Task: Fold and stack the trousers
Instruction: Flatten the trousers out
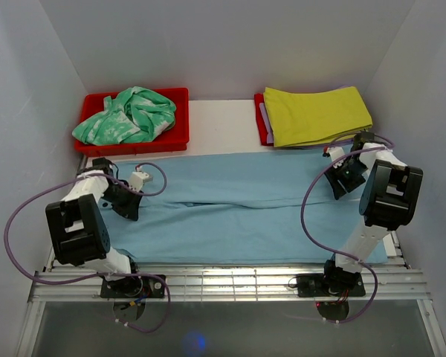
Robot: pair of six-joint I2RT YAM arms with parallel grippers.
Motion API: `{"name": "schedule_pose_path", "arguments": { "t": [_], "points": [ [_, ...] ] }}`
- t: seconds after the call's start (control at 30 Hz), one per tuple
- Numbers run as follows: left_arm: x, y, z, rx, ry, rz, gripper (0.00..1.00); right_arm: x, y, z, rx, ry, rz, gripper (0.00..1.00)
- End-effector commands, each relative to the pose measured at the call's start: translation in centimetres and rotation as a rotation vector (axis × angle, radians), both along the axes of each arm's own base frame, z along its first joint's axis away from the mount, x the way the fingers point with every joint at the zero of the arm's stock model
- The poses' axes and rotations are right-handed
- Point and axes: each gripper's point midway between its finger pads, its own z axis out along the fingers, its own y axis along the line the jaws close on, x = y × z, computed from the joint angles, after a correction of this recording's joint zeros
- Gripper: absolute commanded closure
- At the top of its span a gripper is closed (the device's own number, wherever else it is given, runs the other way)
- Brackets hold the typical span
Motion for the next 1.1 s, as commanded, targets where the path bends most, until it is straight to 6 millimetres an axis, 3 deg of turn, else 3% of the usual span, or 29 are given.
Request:
{"name": "schedule_pose_path", "arguments": {
  "t": [0.0, 0.03, 0.07, 0.1, 0.13, 0.2, 0.23, 0.27, 0.3, 0.33, 0.4, 0.43, 0.5, 0.6, 0.63, 0.8, 0.97, 1.07],
  "points": [
    [2.2, -0.7, 5.5, -0.082, -0.183, -0.034, 0.66, 0.9, 4.3, 5.4, 0.121, -0.073, 0.085, 0.36],
    [3.4, -1.6, 7.4, -0.168, -0.220, 0.031, 0.62, 1.1, 6.5, 7.2, 0.139, -0.102, 0.125, 0.36],
    [5.0, -1.0, 8.9, -0.194, -0.269, 0.089, 0.53, 1.4, 8.1, 8.3, 0.162, -0.125, 0.153, 0.37],
    [7.2, -0.3, 11.3, -0.207, -0.338, 0.137, 0.49, 2.1, 10.1, 10.1, 0.212, -0.167, 0.171, 0.37],
    [8.4, 0.1, 12.6, -0.236, -0.372, 0.189, 0.45, 2.3, 13.2, 11.5, 0.234, -0.202, 0.238, 0.38],
    [11.4, 2.6, 15.5, -0.277, -0.449, 0.372, 0.38, 2.7, 17.4, 13.7, 0.281, -0.249, 0.325, 0.39],
    [12.3, 3.1, 15.8, -0.326, -0.445, 0.421, 0.37, 2.4, 20.9, 14.5, 0.310, -0.272, 0.384, 0.40],
    [12.8, 4.6, 16.2, -0.364, -0.441, 0.519, 0.37, 2.1, 22.8, 14.9, 0.326, -0.281, 0.420, 0.41],
    [13.3, 5.5, 16.5, -0.388, -0.440, 0.568, 0.36, 1.8, 24.5, 15.1, 0.336, -0.288, 0.450, 0.42],
    [13.9, 6.4, 16.1, -0.408, -0.426, 0.612, 0.35, 0.7, 27.5, 14.9, 0.350, -0.281, 0.523, 0.42],
    [14.6, 8.3, 15.6, -0.437, -0.418, 0.701, 0.34, -0.1, 30.4, 14.0, 0.351, -0.276, 0.569, 0.43],
    [15.0, 9.0, 15.2, -0.428, -0.415, 0.730, 0.34, -1.8, 32.8, 12.5, 0.346, -0.227, 0.633, 0.45],
    [15.9, 11.3, 13.4, -0.413, -0.390, 0.820, 0.33, -3.8, 35.7, 10.4, 0.323, -0.182, 0.708, 0.48],
    [16.9, 13.6, 11.1, -0.396, -0.348, 0.909, 0.32, -6.2, 37.2, 7.2, 0.284, -0.144, 0.780, 0.48],
    [17.4, 14.1, 10.8, -0.403, -0.354, 0.919, 0.30, -8.2, 37.6, 5.5, 0.269, -0.102, 0.824, 0.48],
    [18.7, 15.5, 7.8, -0.402, -0.343, 0.962, 0.28, -12.9, 39.7, 1.8, 0.251, -0.066, 0.936, 0.48],
    [20.0, 17.0, 5.6, -0.386, -0.341, 1.015, 0.28, -15.1, 40.5, -0.1, 0.232, -0.047, 0.992, 0.44],
    [20.7, 17.2, 4.3, -0.385, -0.340, 1.016, 0.28, -16.1, 39.9, -1.7, 0.195, 0.006, 1.007, 0.43]
  ]
}}
